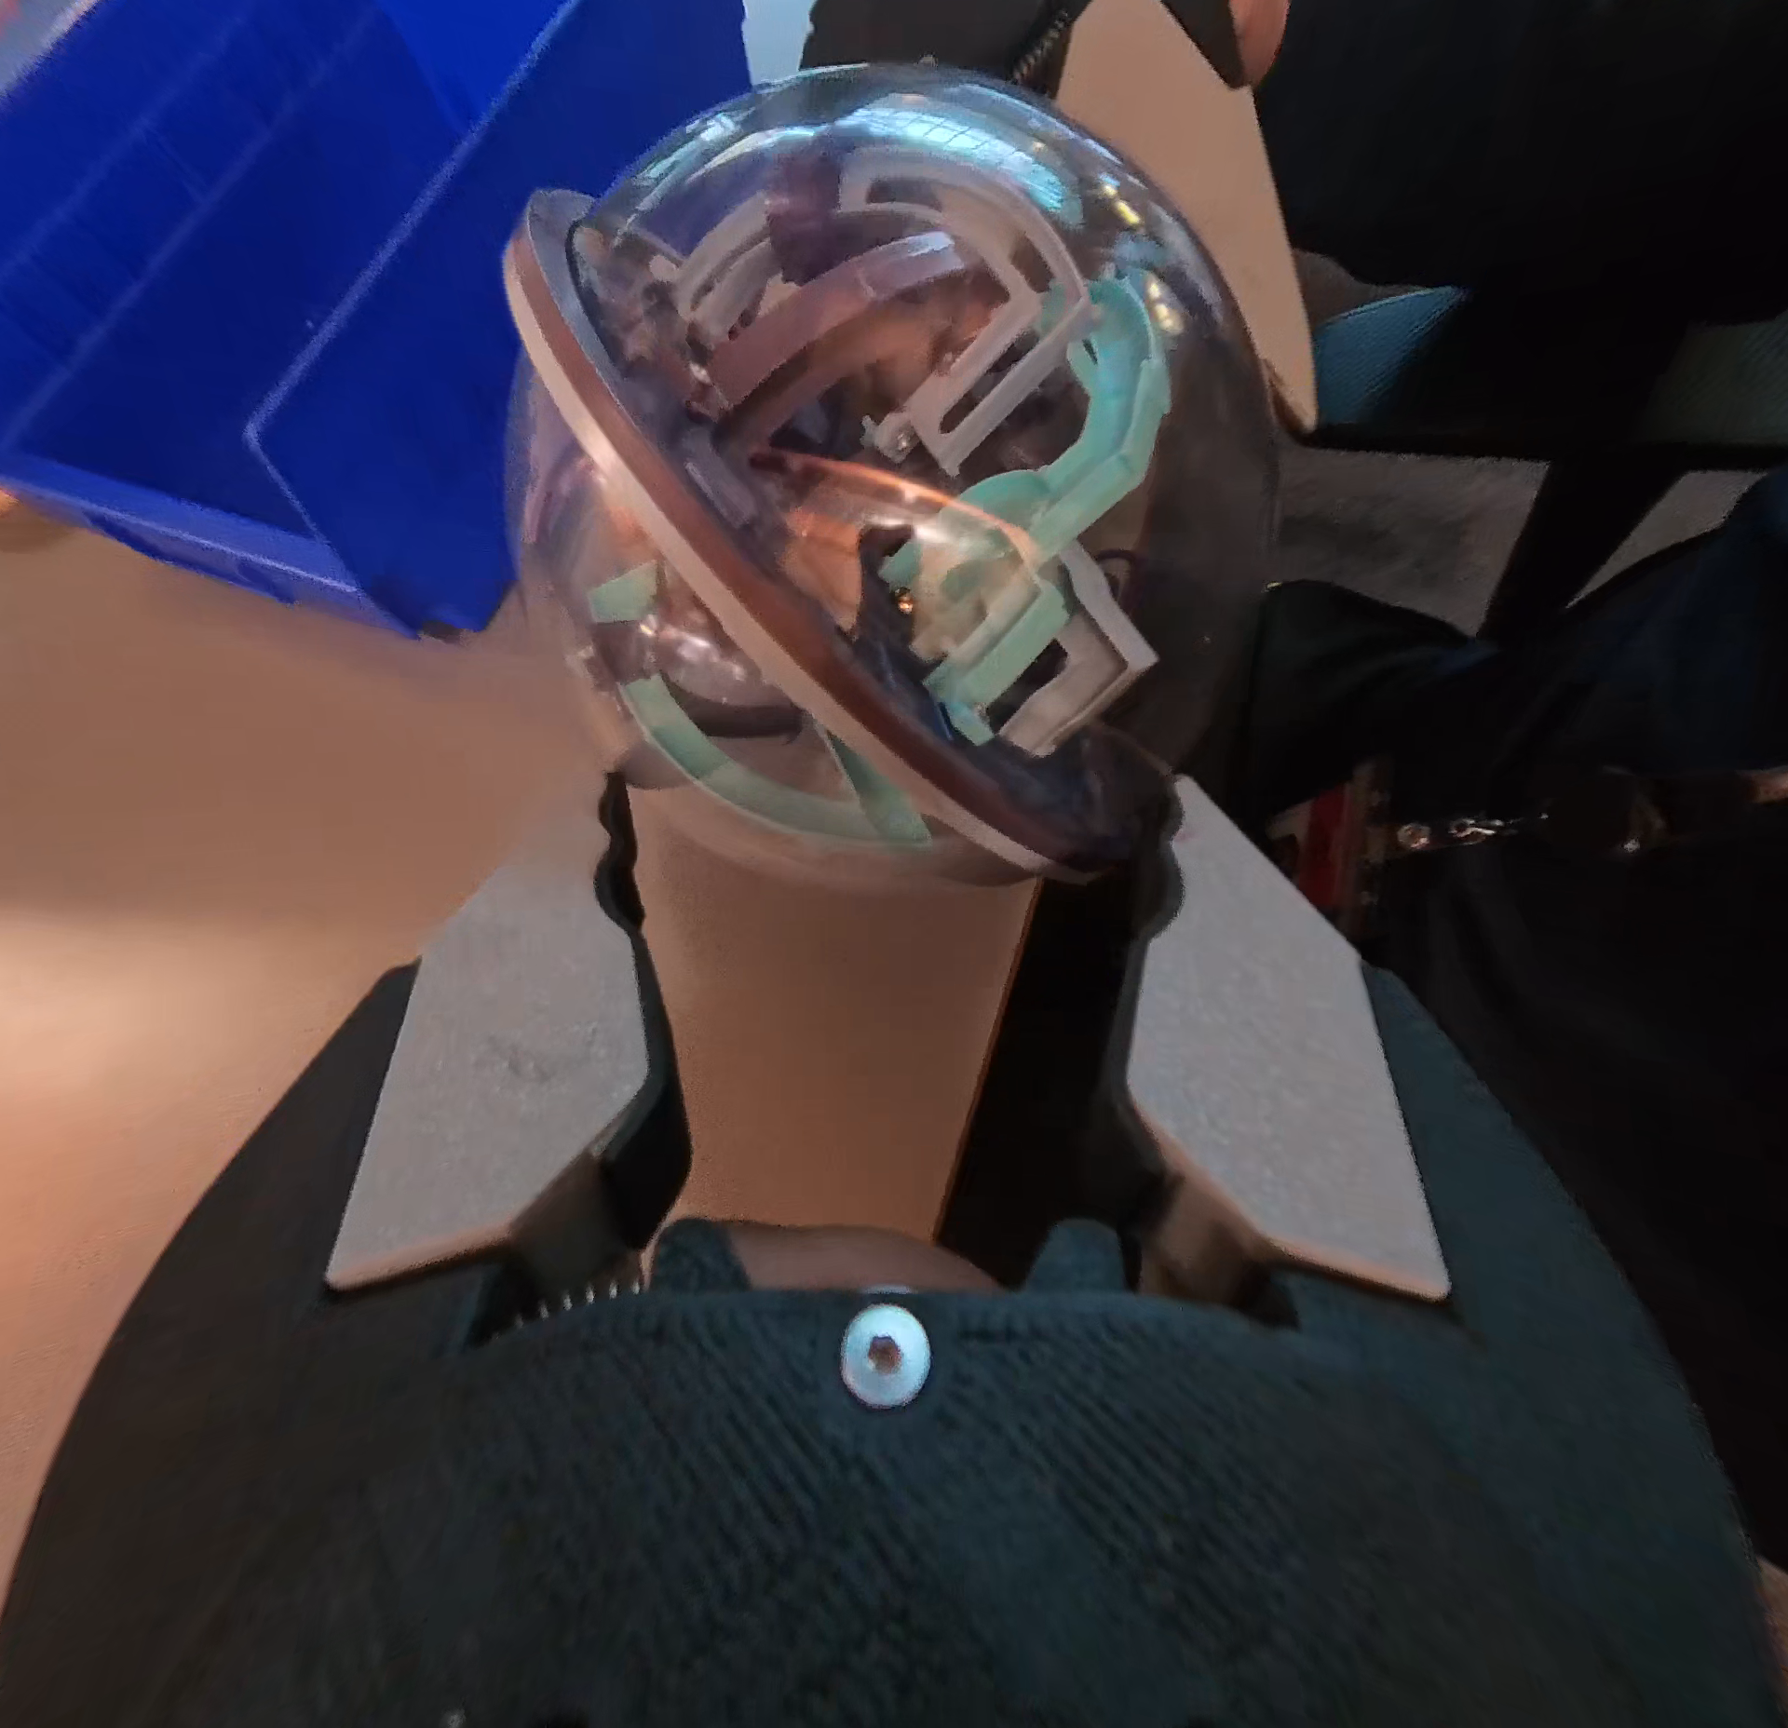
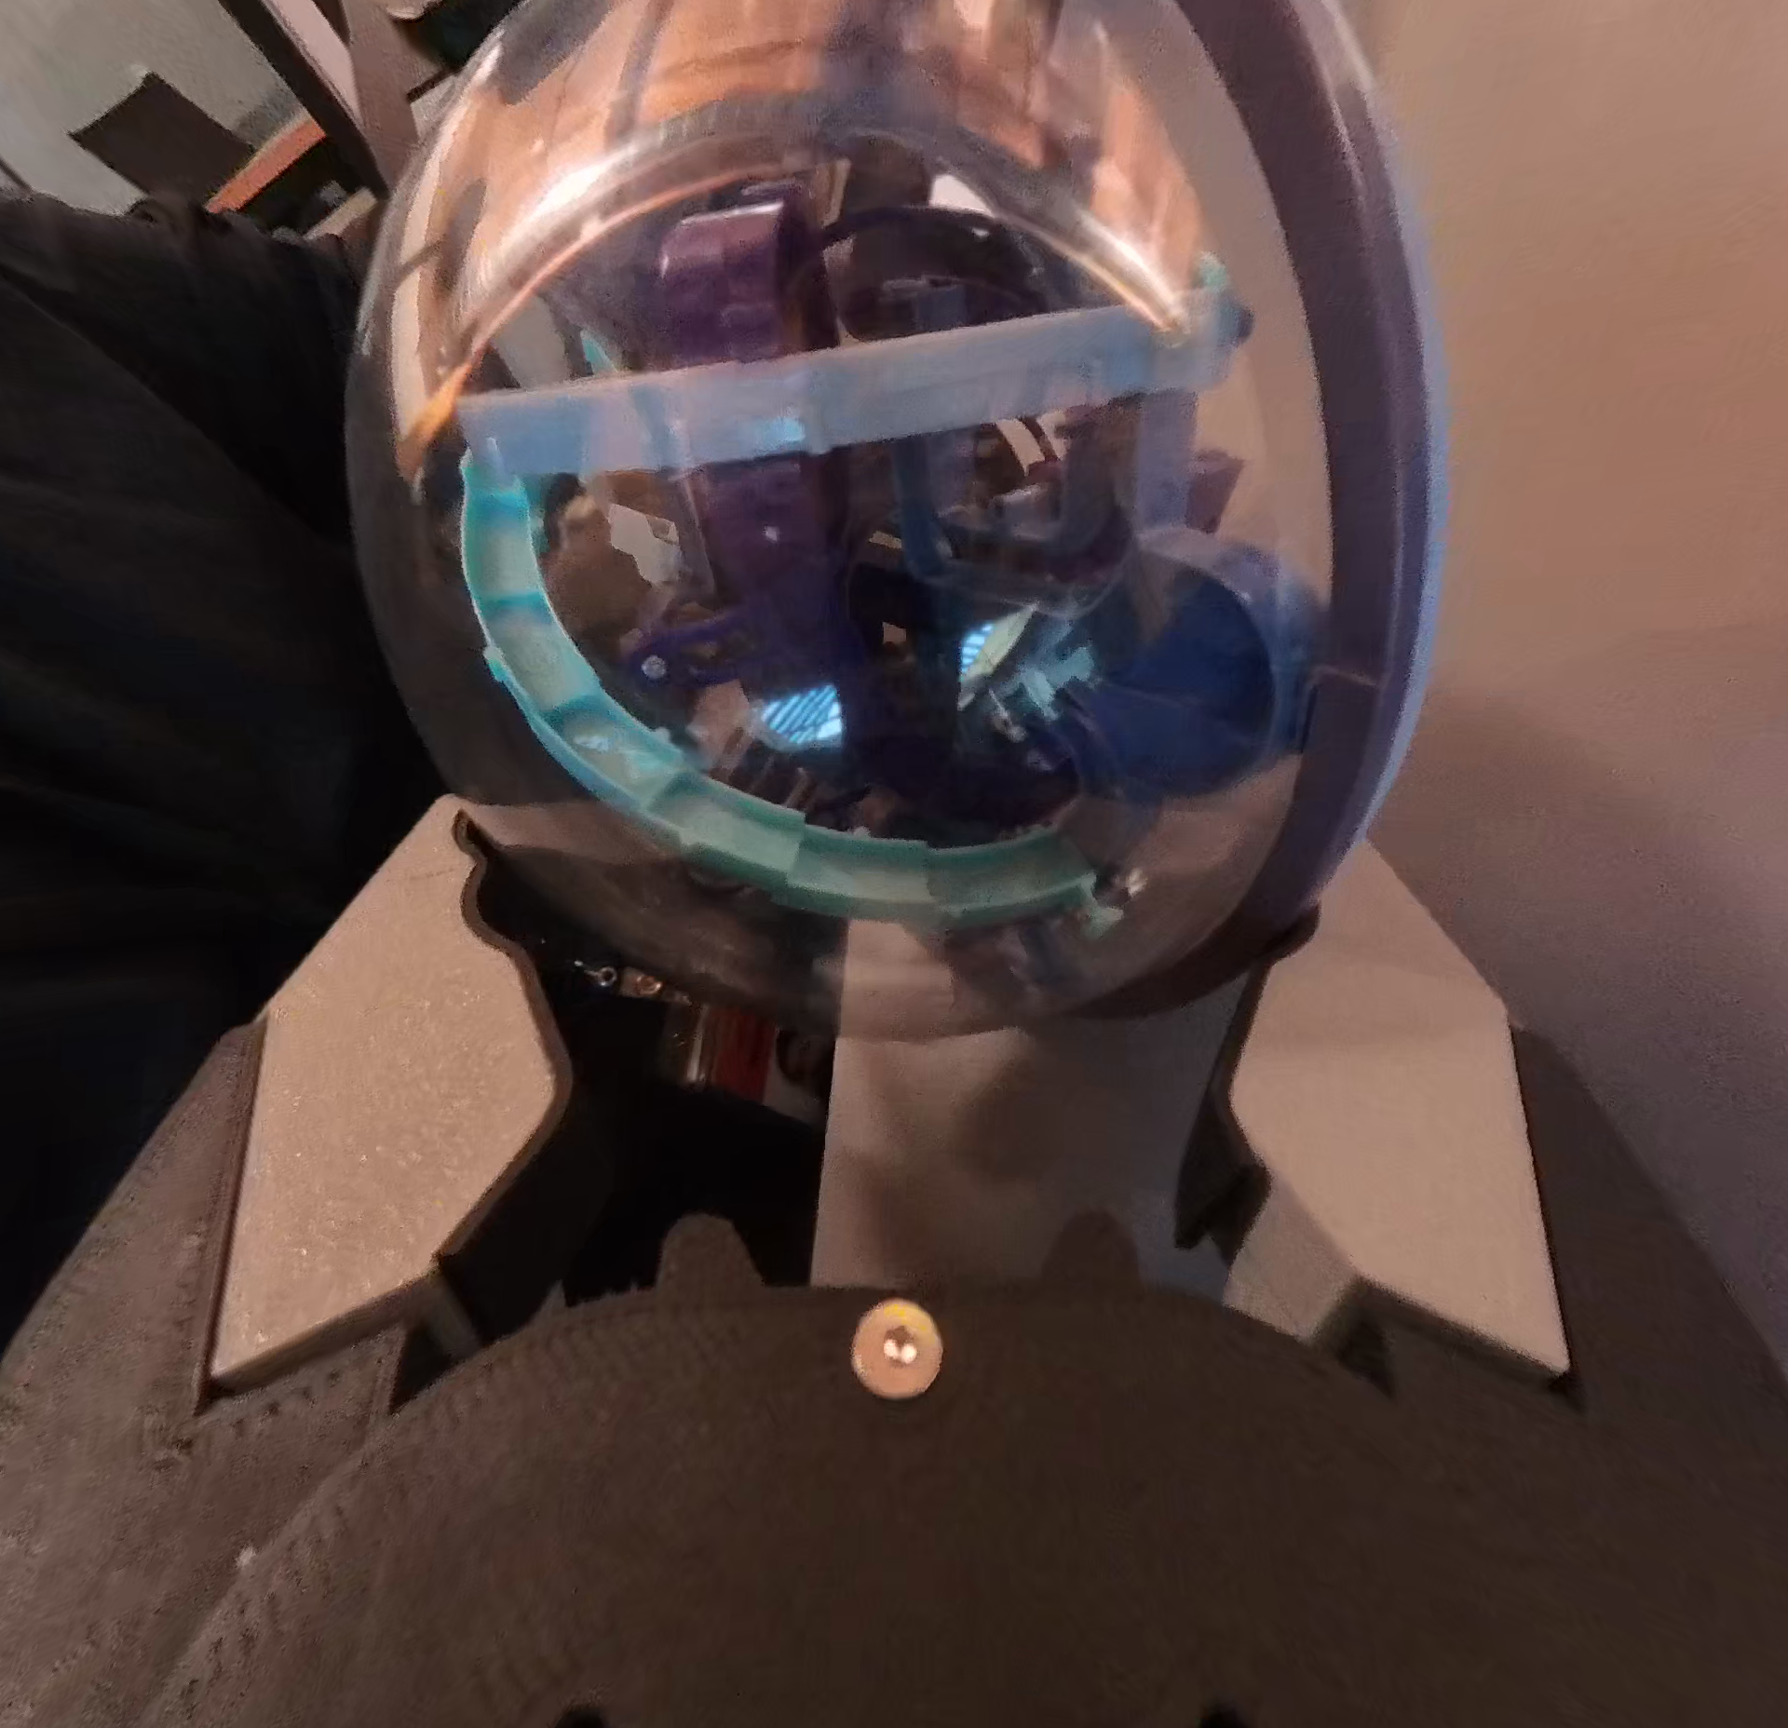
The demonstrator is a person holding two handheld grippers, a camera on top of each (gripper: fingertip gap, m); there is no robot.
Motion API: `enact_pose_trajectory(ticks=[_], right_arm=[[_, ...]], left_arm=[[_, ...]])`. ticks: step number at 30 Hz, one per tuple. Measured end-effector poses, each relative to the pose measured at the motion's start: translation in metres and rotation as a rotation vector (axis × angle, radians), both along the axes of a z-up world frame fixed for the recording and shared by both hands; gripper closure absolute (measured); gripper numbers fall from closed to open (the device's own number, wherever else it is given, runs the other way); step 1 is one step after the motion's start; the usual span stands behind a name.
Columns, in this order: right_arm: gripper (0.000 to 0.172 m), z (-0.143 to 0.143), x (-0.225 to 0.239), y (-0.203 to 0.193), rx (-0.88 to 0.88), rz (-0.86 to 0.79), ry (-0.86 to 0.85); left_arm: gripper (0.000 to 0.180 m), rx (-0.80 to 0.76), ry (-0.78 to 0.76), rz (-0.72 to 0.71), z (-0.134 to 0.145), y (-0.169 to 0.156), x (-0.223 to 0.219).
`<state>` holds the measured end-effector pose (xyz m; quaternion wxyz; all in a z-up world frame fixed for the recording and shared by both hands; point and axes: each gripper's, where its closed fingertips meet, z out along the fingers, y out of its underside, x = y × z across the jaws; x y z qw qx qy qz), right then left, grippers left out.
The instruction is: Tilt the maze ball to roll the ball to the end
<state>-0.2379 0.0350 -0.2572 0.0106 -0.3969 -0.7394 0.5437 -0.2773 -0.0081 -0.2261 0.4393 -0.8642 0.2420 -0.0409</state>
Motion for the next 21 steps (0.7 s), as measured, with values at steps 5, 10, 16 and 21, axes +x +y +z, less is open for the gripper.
enact_pose_trajectory(ticks=[5,10,16,21], right_arm=[[0.018,0.0,0.0,0.003,-0.043,-0.025,-0.085],[0.018,0.002,-0.006,0.011,-0.055,-0.064,-0.054],[0.018,0.008,-0.011,0.019,-0.057,-0.081,-0.023],[0.019,0.015,-0.016,0.028,-0.12,-0.101,-0.024]], left_arm=[[0.076,0.013,-0.115,-0.012,-0.002,0.005,-0.002],[0.078,0.09,-0.085,-0.023,-0.001,0.013,-0.006],[0.082,0.115,0.037,-0.007,-0.009,0.015,-0.01],[0.098,0.161,0.032,-0.014,-0.002,0.012,-0.011]])
